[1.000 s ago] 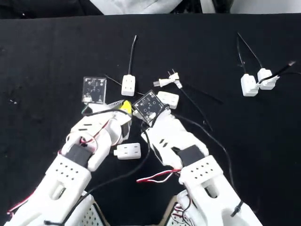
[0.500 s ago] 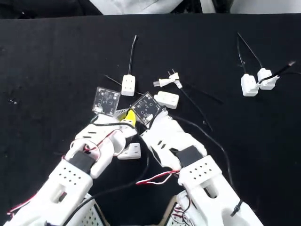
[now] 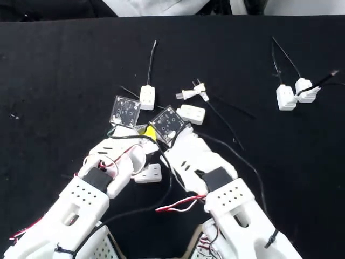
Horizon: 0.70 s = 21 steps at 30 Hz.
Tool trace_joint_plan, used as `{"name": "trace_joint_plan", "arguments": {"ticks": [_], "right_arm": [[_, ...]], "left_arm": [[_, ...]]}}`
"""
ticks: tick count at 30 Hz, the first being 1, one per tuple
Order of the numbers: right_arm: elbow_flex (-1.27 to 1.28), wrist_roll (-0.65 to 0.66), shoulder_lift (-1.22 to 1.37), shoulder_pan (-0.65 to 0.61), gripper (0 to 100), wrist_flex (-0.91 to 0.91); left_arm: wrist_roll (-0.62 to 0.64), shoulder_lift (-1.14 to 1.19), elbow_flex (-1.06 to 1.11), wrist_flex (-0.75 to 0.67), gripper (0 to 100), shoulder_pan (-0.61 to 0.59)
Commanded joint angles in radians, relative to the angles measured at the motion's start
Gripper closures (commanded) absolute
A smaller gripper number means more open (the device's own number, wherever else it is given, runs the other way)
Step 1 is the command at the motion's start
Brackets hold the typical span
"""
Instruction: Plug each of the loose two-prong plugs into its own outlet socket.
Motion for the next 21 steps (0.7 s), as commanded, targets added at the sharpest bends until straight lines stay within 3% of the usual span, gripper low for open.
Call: {"name": "trace_joint_plan", "arguments": {"ticks": [1, 11, 21], "right_arm": [[0.001, -0.009, -0.064, 0.002, 98.8, 0.005], [0.061, -0.011, -0.283, -0.040, 98.8, 0.089], [0.068, -0.009, -0.308, -0.040, 98.8, 0.095]], "left_arm": [[-0.003, 0.003, 0.005, -0.014, 97, -0.004], [-0.003, 0.000, 0.022, -0.014, 97, -0.001], [-0.003, 0.000, 0.028, -0.014, 97, 0.001]]}}
